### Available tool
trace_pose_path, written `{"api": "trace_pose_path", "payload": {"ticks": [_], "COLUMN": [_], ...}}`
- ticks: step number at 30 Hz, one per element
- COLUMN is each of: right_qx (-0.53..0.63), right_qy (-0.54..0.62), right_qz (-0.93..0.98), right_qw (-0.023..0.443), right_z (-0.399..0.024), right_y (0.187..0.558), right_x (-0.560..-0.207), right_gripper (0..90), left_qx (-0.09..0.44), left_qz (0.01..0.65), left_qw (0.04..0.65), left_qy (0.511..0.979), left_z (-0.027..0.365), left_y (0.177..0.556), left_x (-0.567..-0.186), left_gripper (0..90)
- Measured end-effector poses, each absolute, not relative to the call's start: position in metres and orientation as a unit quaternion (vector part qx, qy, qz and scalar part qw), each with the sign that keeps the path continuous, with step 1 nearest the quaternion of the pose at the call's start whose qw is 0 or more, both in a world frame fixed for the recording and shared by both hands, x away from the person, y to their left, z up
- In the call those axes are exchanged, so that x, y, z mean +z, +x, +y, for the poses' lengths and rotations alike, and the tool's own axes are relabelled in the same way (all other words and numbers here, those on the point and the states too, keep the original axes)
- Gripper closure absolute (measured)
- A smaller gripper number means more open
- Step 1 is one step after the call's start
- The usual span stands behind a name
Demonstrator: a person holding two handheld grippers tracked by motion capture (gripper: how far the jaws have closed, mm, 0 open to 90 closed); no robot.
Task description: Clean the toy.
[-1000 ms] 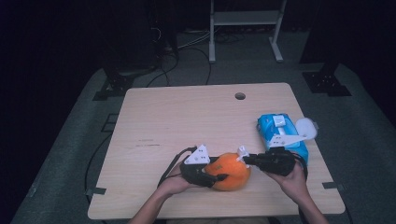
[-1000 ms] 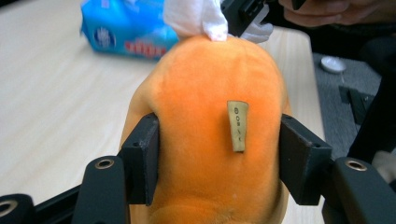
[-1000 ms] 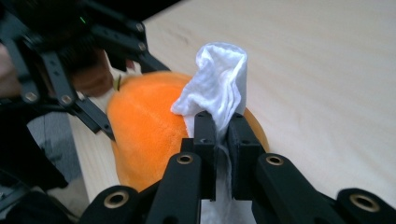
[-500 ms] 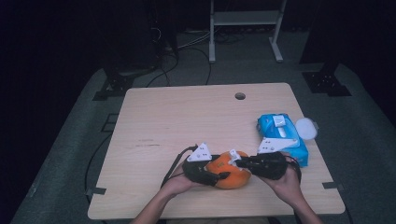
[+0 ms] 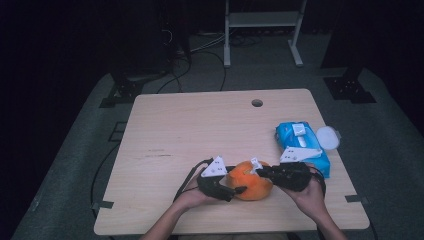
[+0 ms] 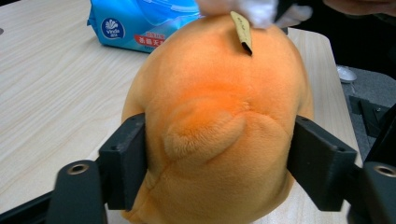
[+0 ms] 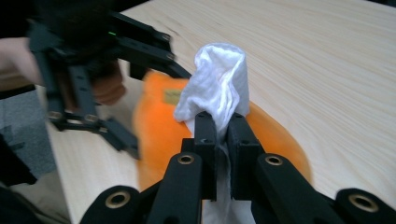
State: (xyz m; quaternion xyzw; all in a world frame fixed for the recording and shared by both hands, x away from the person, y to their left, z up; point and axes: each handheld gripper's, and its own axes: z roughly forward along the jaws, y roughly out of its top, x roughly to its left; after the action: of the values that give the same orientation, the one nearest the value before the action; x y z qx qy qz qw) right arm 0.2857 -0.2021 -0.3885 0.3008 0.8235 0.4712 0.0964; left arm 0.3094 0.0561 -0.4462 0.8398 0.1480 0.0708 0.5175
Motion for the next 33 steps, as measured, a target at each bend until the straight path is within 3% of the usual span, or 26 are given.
{"api": "trace_pose_path", "payload": {"ticks": [5,14,27,33], "right_qx": [0.472,0.459,0.473,0.445], "right_qy": [0.280,0.340,0.256,0.258], "right_qz": [0.830,0.815,0.838,0.847], "right_qw": [0.095,0.096,0.090,0.134], "right_z": [-0.194,-0.231,-0.177,-0.177], "right_y": [0.282,0.299,0.275,0.275], "right_x": [-0.385,-0.401,-0.382,-0.380], "right_gripper": [83.4,83.2,83.3,83.2], "left_qx": [0.067,0.060,0.083,0.080], "left_qz": [0.152,0.152,0.136,0.146], "left_qw": [0.521,0.528,0.515,0.516], "left_qy": [0.837,0.833,0.842,0.841], "left_z": [0.057,0.057,0.043,0.045], "left_y": [0.310,0.311,0.299,0.302], "left_x": [-0.447,-0.449,-0.442,-0.443], "left_gripper": [29.6,29.3,30.1,31.7]}}
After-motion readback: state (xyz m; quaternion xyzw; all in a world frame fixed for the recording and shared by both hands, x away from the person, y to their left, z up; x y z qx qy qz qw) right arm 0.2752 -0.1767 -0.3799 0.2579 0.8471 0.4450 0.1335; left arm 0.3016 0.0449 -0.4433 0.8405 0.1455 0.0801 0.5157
